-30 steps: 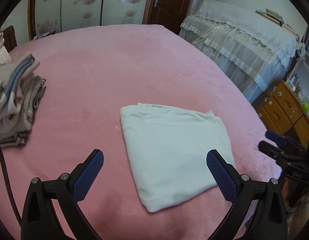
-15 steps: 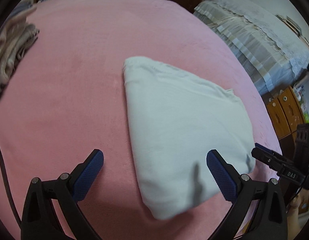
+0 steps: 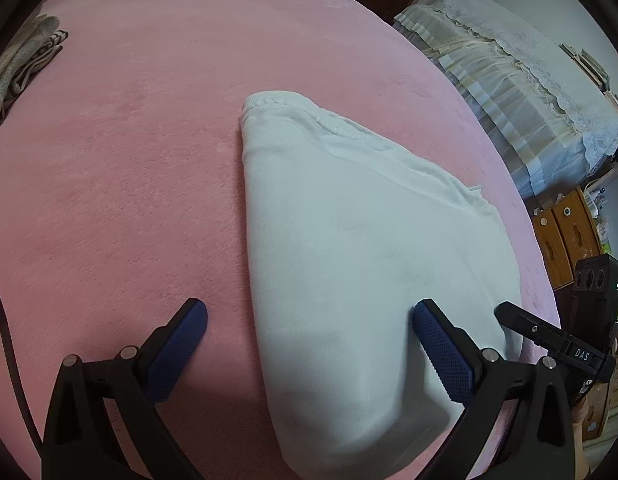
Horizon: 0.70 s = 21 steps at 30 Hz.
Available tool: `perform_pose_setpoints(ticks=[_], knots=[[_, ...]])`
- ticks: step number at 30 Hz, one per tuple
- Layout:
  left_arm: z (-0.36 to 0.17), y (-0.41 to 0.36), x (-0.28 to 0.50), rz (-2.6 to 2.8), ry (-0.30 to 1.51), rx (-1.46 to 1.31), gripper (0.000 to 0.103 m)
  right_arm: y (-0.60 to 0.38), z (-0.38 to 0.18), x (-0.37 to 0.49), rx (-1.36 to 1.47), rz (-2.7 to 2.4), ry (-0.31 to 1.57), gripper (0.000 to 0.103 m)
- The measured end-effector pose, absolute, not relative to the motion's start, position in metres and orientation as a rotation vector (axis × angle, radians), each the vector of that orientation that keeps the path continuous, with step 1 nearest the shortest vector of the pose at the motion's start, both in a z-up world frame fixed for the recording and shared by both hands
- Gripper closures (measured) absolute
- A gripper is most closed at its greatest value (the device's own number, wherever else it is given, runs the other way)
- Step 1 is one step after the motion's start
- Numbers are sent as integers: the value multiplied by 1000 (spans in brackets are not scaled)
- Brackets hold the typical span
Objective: Fold small clothes
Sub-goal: 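Grasp the folded sweatshirt edge with both tools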
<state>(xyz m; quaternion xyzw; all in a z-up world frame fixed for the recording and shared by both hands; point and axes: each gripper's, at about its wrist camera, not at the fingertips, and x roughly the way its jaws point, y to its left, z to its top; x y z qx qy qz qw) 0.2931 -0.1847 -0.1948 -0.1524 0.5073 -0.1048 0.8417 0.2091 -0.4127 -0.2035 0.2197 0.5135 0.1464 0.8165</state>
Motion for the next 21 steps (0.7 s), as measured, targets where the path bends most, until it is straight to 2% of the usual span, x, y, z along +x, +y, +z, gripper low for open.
perform_pose_setpoints(ticks=[3,9,15,18,21], knots=[[-196,-188,297,-230,1070,-327,1,-406,-208,215,472,346,1104,33],[-199,-193,301,-279,1082,-352,1,-404,-216,227,523,385,1106,34],[-200,-210,301,-356,1107,-308,6,-410,-220,225,545,393,1106,48],[-197,-209,300,-339,1096,-343,17,-417,-221,223,580,399,1104,60],[-192,-203,298,-301,1085,-371,42,-414,-218,221,586,405,1099,69]])
